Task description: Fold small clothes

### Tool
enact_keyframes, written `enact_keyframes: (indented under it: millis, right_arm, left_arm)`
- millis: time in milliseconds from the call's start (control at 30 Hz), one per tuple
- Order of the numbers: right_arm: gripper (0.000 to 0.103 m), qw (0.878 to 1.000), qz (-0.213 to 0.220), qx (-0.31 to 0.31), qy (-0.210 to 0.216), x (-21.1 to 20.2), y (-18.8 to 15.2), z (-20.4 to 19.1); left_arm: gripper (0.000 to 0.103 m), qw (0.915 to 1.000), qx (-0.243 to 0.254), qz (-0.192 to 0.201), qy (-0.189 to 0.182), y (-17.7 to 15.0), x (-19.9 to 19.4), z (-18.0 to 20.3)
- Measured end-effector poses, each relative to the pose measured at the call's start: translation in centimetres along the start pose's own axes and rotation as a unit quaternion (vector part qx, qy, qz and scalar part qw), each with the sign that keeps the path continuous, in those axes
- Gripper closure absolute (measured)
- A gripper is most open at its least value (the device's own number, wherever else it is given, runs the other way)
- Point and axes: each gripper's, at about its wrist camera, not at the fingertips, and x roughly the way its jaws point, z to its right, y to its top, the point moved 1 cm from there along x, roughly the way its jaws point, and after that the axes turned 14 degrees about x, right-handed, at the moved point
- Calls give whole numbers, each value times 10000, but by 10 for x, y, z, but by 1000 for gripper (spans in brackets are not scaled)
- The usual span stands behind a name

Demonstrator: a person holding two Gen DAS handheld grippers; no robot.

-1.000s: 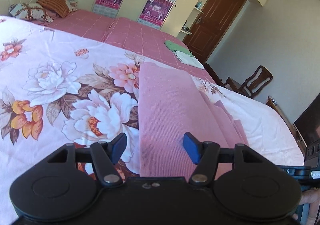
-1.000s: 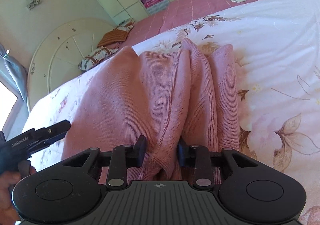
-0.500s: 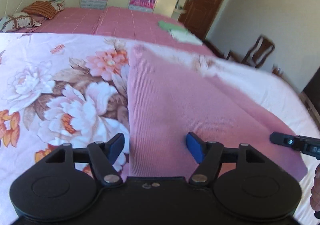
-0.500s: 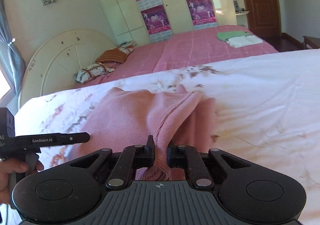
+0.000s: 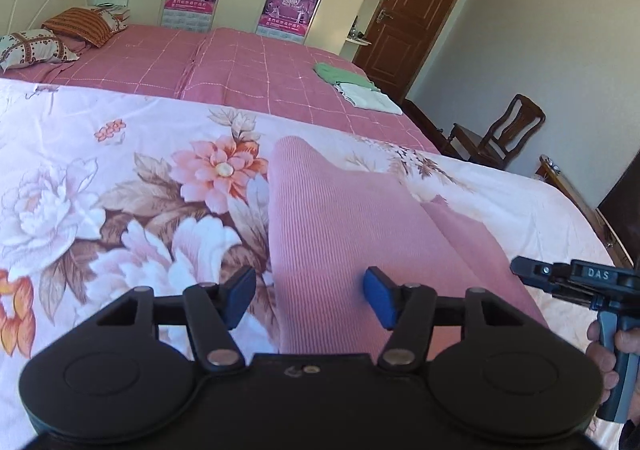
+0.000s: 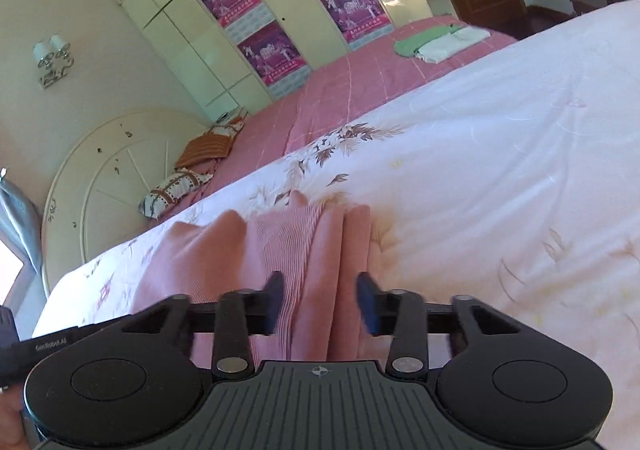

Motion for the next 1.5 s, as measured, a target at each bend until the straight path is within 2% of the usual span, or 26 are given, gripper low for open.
enact_keyframes:
  millis: [100, 200, 233, 300, 367, 467, 533, 600, 667, 700, 733, 800, 867, 967, 1000, 1033, 1067, 1100, 1133, 1167, 1233, 1300, 1400, 1500]
  right_arm:
    - [71, 9996, -7, -262, -62, 17, 8, -8]
    - [71, 9973, -183, -566, -430, 34, 9, -13]
    - [77, 9965, -204, -656, -474, 36, 8, -13]
    - [98, 9949, -195, -899, -405, 36, 5, -17]
    - [98, 9931, 128, -1119, -316, 25, 3, -22]
    - [98, 9916, 525, -1145, -303, 12, 4, -19]
    - [98, 9917, 294, -1115, -576, 26, 3, -10]
    - [99, 9912, 43, -1084, -757, 42, 0, 0]
    - [98, 9925, 72, -974, -733, 40, 2, 3]
    - [98, 9933, 91, -901, -721, 35, 4, 1]
    - [98, 9942, 188, -820, -669, 24, 5, -2]
    - [98, 9951, 375, -827, -398, -5, 4, -11]
    - [98, 9943, 242, -1035, -60, -31, -9, -23]
    - [98, 9860, -55, -1656, 169, -50, -44, -40]
    - [98, 9832, -198, -1807, 140, -50, -55, -41]
    - [98, 9803, -315, -1948, 61, -46, -64, -39]
    - [98, 9766, -412, -2103, -171, -38, -71, -35]
    - [101, 9726, -484, -2191, -611, -26, -77, -27]
    - [103, 9748, -449, -2084, -659, -20, -77, -18]
    - [103, 9810, -423, -1818, -536, -20, -73, -13]
    - [103, 9836, -353, -1667, -586, -21, -68, -15]
    - [103, 9824, -149, -1755, -623, -34, -70, -25]
    - [103, 9819, -62, -1845, -412, -59, -76, -34]
    - [103, 9808, -160, -1900, -398, -68, -88, -35]
  left_arm:
    - [43, 9999, 107, -101, 43, 4, 11, -1]
    - [43, 9997, 151, -162, 69, 2, 17, -3]
    - [44, 9998, 137, -159, 52, 2, 17, -4]
    - [48, 9998, 95, -148, -41, 1, 18, -7]
    - [47, 9999, 102, -133, -10, 1, 20, -9]
    - [41, 9995, 165, -255, 118, 2, 30, -10]
    - [31, 9993, 134, -312, 173, 1, 37, -12]
    - [31, 9994, -68, -334, 72, 0, 38, -18]
    - [36, 9995, -71, -295, 29, 2, 27, -19]
    - [45, 9998, 15, -172, -8, 3, 15, -16]
    - [50, 9999, 136, -55, -6, 2, 2, -12]
    - [49, 9995, 310, 80, -78, -3, -20, -3]
    - [48, 9987, 480, 76, -123, -12, -32, 5]
    - [46, 9981, 586, -125, -133, -30, -29, 9]
    - [43, 9984, 540, -150, -111, -34, -27, 7]
    - [36, 9989, 448, -140, -64, -37, -25, 4]
    - [32, 9992, 382, -128, -7, -38, -24, 1]
    - [31, 9994, 336, -117, 16, -39, -24, -1]
    - [31, 9994, 325, -112, 28, -39, -25, -1]
    - [33, 9993, 353, -113, 64, -38, -27, 0]
    - [44, 9990, 434, -69, 105, -36, -39, 7]
    - [44, 9991, 415, 4, 24, -39, -55, 12]
    - [40, 9994, 309, 12, -146, -52, -72, 19]
    - [41, 9990, 344, -291, -30, -71, -66, 24]
